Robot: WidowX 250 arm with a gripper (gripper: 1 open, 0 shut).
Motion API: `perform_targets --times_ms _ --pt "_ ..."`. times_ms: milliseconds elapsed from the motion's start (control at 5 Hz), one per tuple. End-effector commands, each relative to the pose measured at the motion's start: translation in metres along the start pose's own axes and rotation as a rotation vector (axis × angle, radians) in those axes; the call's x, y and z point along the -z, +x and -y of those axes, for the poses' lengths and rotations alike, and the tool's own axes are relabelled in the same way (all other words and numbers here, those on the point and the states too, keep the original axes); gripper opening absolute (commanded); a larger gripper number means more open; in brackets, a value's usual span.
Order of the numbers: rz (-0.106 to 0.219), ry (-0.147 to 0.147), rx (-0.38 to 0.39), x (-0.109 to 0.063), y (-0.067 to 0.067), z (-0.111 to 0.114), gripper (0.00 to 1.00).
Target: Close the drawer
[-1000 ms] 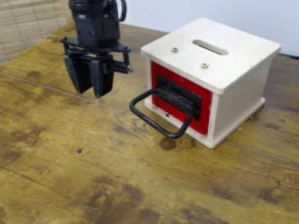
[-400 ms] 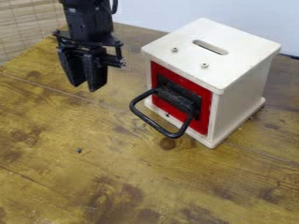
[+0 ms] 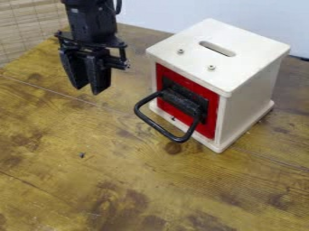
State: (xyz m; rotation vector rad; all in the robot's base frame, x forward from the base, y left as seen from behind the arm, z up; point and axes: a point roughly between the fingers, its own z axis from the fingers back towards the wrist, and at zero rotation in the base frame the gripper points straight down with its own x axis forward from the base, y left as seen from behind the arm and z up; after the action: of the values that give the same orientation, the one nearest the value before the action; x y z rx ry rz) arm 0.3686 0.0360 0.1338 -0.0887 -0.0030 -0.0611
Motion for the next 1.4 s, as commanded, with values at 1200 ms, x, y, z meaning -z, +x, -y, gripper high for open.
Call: perform_targets --times_ms 1200 --pt "0.112 0.048 0.013 -0.031 0.002 0.012 0.0"
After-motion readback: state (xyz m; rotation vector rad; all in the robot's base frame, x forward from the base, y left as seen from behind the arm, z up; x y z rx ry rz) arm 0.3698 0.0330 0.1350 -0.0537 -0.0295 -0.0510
